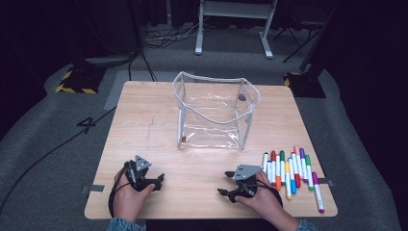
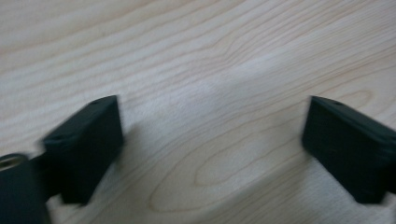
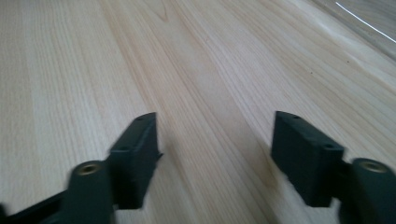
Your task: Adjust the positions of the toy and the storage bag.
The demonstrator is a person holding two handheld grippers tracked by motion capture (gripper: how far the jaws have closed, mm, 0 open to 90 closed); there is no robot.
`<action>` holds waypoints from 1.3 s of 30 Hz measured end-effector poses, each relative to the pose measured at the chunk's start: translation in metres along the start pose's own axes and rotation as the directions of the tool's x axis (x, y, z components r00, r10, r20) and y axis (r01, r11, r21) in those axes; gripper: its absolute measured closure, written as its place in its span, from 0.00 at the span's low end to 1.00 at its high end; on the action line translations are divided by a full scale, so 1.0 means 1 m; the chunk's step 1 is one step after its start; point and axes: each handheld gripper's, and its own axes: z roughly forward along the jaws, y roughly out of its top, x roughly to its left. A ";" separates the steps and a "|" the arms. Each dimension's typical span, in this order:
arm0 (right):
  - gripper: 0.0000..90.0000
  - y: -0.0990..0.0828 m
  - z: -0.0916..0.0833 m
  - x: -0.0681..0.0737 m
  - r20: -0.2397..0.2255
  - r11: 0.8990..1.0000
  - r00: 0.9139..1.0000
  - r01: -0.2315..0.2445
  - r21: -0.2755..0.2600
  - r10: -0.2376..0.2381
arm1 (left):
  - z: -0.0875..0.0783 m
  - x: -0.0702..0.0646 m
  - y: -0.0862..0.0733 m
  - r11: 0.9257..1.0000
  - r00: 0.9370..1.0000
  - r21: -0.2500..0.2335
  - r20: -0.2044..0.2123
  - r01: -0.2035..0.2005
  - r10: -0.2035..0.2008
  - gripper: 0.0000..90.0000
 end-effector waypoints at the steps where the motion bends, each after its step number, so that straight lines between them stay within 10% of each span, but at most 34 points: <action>1: 0.45 0.000 0.000 0.000 0.000 1.000 1.000 0.000 0.000 0.000 | -0.001 0.000 0.002 1.000 1.000 0.008 0.004 -0.002 0.002 0.30; 4: 0.48 0.001 -0.017 -0.005 -0.031 0.997 0.996 -0.079 -0.025 0.078 | -0.005 -0.001 0.007 0.998 0.998 0.052 0.047 -0.039 0.036 0.42; 8: 0.50 0.007 -0.039 -0.013 0.002 0.994 0.996 -0.086 -0.063 0.086 | -0.014 -0.003 0.015 1.000 0.993 -0.012 0.114 0.011 -0.010 0.49; 22: 0.58 0.043 -0.099 -0.059 0.130 0.983 0.979 -0.142 -0.116 0.157 | -0.040 -0.014 0.082 0.981 0.991 -0.195 0.126 -0.022 0.047 0.48; 30: 0.64 0.072 -0.109 -0.100 0.248 0.979 0.952 -0.150 -0.140 0.181 | -0.018 -0.016 0.124 0.975 0.994 -0.221 0.098 -0.029 0.052 0.49; 35: 0.64 0.079 -0.101 -0.116 0.249 0.977 0.950 -0.153 -0.150 0.187 | 0.002 -0.016 0.143 0.974 0.998 -0.223 0.057 -0.023 0.037 0.50; 39: 0.70 0.080 -0.086 -0.126 0.238 0.974 0.950 -0.167 -0.155 0.201 | 0.014 -0.016 0.150 0.971 0.996 -0.238 0.087 0.028 -0.008 0.78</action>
